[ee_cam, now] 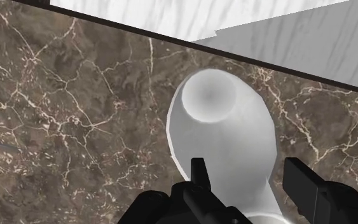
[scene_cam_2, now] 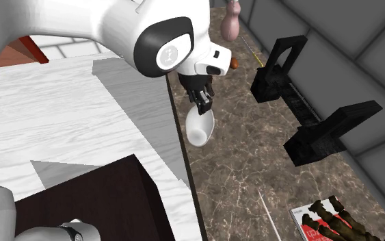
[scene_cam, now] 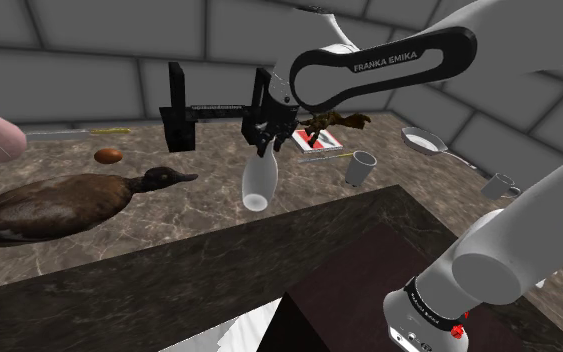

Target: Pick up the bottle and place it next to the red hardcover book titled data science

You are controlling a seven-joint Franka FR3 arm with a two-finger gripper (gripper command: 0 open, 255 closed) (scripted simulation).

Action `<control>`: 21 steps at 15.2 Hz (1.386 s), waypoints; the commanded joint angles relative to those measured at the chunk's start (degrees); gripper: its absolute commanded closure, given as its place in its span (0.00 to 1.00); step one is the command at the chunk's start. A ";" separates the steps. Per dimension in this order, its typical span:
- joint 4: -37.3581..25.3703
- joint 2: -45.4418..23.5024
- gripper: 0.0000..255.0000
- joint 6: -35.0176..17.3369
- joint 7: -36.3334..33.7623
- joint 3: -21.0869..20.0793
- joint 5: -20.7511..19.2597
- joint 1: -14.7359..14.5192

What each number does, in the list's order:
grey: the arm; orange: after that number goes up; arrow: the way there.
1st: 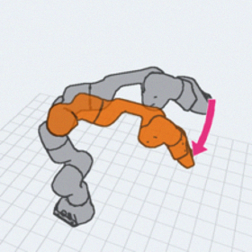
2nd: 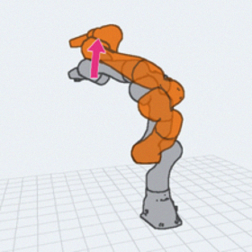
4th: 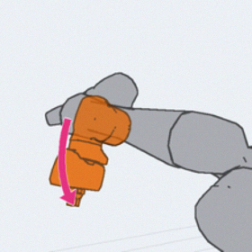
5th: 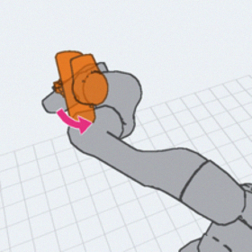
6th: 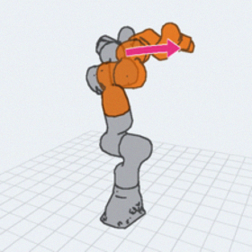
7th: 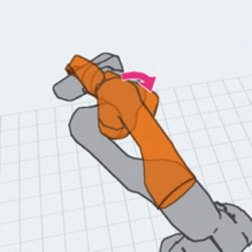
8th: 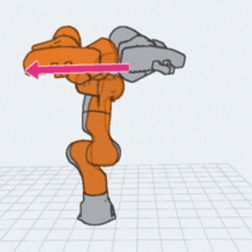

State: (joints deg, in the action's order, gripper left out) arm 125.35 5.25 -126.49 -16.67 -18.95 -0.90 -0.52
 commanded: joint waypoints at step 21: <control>-13.31 3.71 1.00 16.81 1.59 0.72 1.39 0.16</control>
State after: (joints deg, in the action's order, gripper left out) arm 112.79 9.01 -110.37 -15.08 -18.23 0.52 -0.37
